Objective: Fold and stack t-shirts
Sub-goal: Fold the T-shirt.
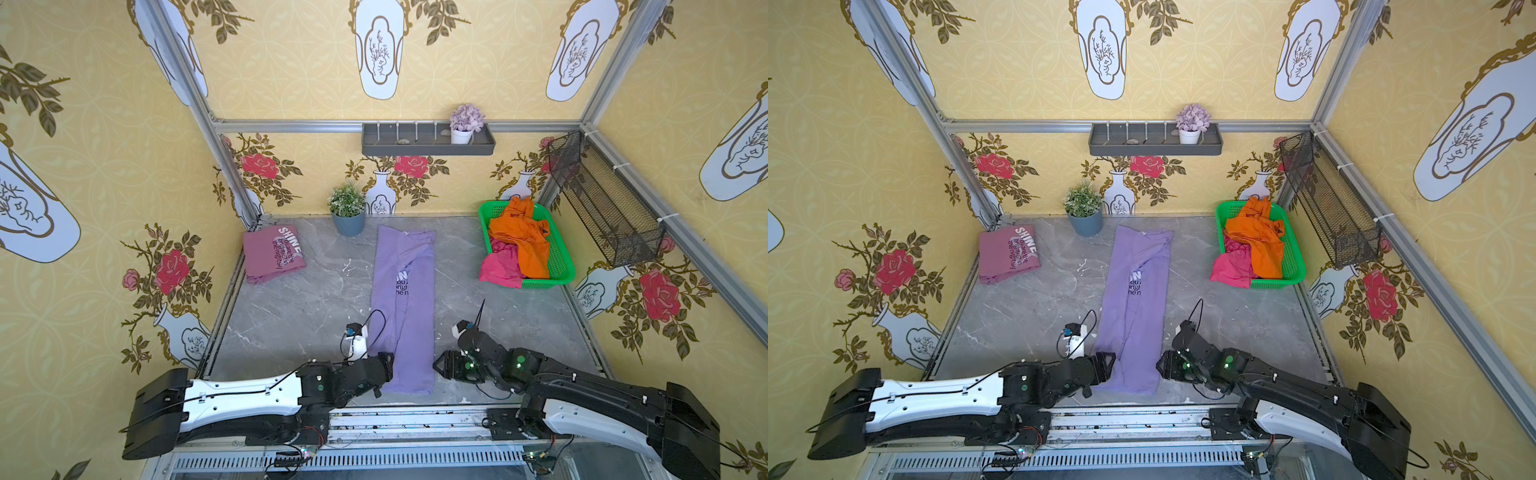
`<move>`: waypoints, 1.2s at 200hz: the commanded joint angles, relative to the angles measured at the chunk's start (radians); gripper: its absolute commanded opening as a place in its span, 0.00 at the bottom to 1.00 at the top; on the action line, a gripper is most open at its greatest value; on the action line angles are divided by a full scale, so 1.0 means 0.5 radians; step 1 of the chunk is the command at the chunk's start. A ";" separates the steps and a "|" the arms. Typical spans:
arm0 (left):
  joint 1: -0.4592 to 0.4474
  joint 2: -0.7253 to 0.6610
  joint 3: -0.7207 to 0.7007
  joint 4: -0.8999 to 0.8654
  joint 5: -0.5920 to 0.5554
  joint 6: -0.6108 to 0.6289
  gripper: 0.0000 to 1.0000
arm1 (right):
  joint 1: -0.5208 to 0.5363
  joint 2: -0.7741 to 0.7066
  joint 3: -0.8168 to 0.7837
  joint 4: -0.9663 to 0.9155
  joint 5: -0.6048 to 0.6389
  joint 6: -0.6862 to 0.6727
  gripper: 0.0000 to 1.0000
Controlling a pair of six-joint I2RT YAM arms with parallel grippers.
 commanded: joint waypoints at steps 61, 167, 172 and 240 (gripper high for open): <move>0.032 0.151 -0.362 0.459 0.274 -0.047 0.95 | 0.547 0.509 0.034 0.432 0.426 0.439 0.58; -0.104 -0.021 -0.463 0.359 0.299 -0.193 0.00 | 0.722 0.288 -0.005 0.161 0.584 0.580 0.00; -0.134 -0.041 -0.463 0.336 0.293 -0.224 0.00 | 0.757 0.274 0.017 0.123 0.596 0.588 0.00; -0.404 -0.205 -0.120 -0.135 -0.001 -0.436 0.00 | 1.090 0.165 0.546 -0.591 0.971 0.697 0.00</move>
